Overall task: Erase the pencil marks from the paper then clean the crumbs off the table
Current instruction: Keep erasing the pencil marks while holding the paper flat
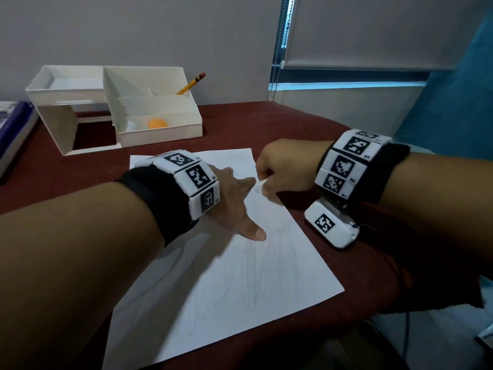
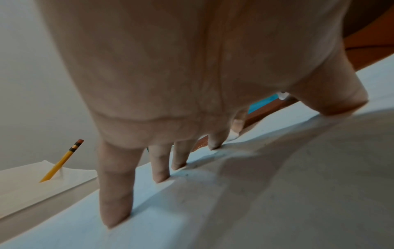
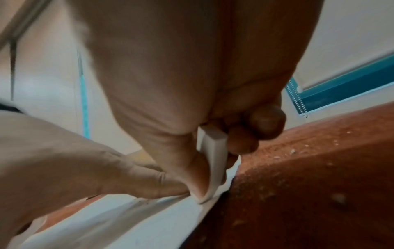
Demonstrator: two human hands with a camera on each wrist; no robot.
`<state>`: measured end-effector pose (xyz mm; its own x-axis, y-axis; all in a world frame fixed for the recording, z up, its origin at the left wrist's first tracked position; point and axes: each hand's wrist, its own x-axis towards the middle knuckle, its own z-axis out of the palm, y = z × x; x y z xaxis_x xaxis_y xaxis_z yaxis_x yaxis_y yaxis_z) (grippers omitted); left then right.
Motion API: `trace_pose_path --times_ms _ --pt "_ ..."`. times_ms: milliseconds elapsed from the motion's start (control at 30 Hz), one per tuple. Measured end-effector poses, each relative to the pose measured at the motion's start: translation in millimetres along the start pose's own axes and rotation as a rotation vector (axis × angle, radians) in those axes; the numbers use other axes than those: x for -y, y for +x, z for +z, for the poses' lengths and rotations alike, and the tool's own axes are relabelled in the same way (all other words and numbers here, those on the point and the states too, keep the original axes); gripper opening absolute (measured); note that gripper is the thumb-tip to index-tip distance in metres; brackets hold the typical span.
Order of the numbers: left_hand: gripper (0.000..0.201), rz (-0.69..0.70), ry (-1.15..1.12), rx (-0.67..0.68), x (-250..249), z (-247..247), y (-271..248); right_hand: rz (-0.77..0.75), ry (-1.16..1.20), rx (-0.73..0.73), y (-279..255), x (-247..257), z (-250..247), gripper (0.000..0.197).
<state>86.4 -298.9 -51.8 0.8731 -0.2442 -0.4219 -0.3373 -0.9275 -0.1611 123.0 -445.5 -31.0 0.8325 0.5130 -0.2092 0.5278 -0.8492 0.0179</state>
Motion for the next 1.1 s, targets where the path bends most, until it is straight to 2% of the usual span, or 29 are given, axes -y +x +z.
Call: trace_pose_path --times_ms 100,267,367,433,567,700,867,1000,1100 --pt "0.106 0.017 -0.024 0.016 3 1 0 -0.076 0.056 0.150 -9 13 3 0.015" --pt "0.117 -0.013 -0.011 0.019 1 -1 1 0.049 -0.061 -0.027 5 -8 -2 0.022" --pt "0.116 0.003 -0.007 0.015 1 0 2 -0.020 -0.037 0.094 1 -1 1 0.014" --pt "0.117 0.004 -0.011 0.020 2 0 3 -0.029 -0.013 0.153 -2 1 -2 0.018" --pt "0.120 -0.024 -0.013 0.031 2 -1 3 0.013 -0.025 0.064 -1 -13 -6 0.023" --pt "0.122 -0.037 -0.023 0.058 2 -2 4 0.005 0.037 0.274 -5 -9 -9 0.023" --pt "0.119 -0.024 -0.005 0.042 1 -2 2 0.039 -0.035 0.057 2 -9 -3 0.020" --pt "0.121 -0.015 -0.053 0.015 4 -7 -10 0.058 -0.024 0.043 -2 -5 -5 0.020" --pt "0.127 -0.054 -0.127 -0.008 25 -13 -29 0.073 -0.032 -0.025 -1 -3 -9 0.023"
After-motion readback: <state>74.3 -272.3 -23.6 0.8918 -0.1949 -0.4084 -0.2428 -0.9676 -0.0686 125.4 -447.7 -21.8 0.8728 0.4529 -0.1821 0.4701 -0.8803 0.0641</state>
